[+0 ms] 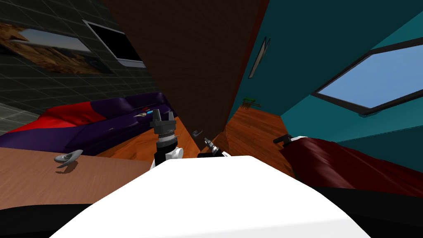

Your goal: Push the door open

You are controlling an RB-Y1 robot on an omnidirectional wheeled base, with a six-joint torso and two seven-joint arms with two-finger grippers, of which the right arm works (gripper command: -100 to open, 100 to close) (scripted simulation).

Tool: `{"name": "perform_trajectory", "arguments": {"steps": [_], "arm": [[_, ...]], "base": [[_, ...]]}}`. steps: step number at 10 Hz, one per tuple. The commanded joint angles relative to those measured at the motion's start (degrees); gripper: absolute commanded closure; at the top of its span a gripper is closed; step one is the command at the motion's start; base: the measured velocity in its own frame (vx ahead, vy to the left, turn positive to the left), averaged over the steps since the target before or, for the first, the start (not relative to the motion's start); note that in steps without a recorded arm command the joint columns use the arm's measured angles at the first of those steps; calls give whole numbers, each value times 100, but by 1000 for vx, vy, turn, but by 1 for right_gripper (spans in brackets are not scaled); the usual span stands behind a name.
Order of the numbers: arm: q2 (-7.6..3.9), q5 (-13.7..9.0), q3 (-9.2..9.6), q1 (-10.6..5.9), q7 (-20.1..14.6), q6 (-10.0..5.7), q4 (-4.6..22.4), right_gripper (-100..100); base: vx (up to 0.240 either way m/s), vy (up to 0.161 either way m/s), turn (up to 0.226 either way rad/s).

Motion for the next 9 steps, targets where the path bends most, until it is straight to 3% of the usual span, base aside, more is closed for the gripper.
{"name": "perform_trajectory", "arguments": {"steps": [1,3,9], "arm": [[4,-32,-123,24,42,69,-60,-100],[17,-20,-109,27,53,45,-29,-100],[131,-26,-217,-44,91,51,97,-100]], "base": [[-180,54,-79],[-4,50,11],[156,139,27]]}}
